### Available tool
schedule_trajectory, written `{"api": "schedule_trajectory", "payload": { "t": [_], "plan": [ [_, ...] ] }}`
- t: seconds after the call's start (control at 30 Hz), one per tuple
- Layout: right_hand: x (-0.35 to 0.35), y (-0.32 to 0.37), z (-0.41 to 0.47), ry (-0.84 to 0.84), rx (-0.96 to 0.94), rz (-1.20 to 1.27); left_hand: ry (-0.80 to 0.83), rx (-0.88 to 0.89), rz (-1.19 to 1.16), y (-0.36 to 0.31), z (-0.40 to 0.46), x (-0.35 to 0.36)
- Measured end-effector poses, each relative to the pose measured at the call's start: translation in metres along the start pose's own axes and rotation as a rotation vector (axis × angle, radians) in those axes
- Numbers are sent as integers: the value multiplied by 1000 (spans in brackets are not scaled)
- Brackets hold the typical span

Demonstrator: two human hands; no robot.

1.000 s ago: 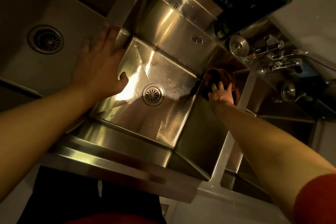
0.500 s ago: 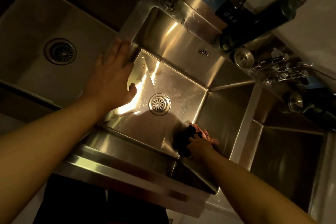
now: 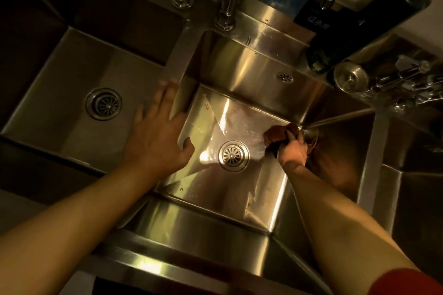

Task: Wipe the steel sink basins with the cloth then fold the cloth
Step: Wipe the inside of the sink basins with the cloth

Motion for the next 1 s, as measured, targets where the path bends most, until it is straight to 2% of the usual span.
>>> {"api": "schedule_trajectory", "payload": {
  "t": [0.1, 0.3, 0.43, 0.6, 0.8, 0.9, 1.0],
  "plan": [
    [28, 4, 18, -12, 82, 169, -5, 18, 7, -2, 0, 0],
    [50, 31, 26, -53, 196, 254, 30, -26, 104, -4, 2, 2],
    [64, 67, 31, -91, 129, 199, 30, -43, 95, -4, 2, 0],
    [83, 146, 15, -134, -144, 160, 50, -15, 43, -4, 0, -2],
    [143, 225, -53, 57, -634, -47, 59, -17, 45, -4, -2, 0],
    [174, 217, -106, 72, -901, -137, 44, 2, 28, -5, -2, 0],
    [185, 162, -152, 62, -1191, -282, 37, 17, 40, -4, -2, -2]
  ]
}}
Point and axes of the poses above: each hand's wrist, its own z-axis towards the middle knuckle, its own x-axis out of the palm, y = z × x, the point moved 5 cm from there along z, towards the middle knuckle, and after that the axes turned 7 degrees about y, right-handed, at the moved point
